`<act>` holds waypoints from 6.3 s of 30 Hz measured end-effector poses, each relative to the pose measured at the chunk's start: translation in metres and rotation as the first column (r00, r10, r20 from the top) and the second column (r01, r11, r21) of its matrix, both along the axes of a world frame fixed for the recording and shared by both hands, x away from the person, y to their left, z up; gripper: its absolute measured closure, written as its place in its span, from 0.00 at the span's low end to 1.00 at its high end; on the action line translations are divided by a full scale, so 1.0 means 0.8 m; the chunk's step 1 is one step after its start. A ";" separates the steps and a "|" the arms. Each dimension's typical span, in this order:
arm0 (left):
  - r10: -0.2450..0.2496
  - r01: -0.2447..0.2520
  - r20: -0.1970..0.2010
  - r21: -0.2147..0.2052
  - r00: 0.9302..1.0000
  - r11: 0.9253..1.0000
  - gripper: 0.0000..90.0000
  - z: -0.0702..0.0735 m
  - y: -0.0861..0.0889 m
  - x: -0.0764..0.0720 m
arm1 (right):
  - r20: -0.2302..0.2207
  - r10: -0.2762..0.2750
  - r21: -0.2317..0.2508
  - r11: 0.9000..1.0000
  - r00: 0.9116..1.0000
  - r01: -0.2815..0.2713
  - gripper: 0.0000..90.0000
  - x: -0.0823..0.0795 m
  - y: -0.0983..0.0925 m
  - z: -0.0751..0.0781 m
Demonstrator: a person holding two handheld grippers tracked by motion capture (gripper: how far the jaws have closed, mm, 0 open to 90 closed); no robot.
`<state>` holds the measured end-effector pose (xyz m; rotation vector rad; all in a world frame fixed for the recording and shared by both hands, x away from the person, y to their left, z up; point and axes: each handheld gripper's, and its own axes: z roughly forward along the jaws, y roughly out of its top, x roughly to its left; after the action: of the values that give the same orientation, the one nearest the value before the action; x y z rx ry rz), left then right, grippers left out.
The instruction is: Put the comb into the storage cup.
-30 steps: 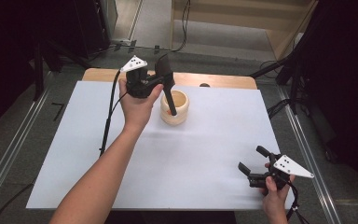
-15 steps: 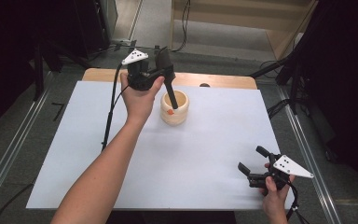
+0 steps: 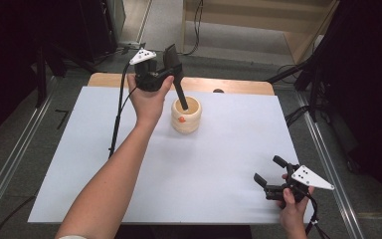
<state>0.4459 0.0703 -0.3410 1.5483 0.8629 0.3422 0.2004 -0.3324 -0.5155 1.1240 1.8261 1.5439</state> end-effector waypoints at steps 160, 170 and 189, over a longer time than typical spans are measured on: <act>-0.024 0.035 -0.071 0.162 0.997 0.986 0.00 -0.123 0.048 -0.049 | 0.003 -0.002 -0.021 1.000 1.000 0.002 0.00 0.002 0.003 -0.001; -0.037 0.043 -0.039 0.169 0.999 0.985 0.00 -0.120 0.057 -0.071 | 0.001 -0.001 -0.023 1.000 1.000 0.001 0.00 0.002 0.003 -0.001; -0.020 0.021 -0.006 0.164 1.000 0.986 0.00 -0.123 0.088 -0.114 | 0.002 -0.002 -0.029 1.000 1.000 0.002 0.00 0.002 0.004 -0.001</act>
<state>0.3546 0.1403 -0.4392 1.7091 0.8381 0.4037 0.2022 -0.3292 -0.5160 1.1100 1.8393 1.5125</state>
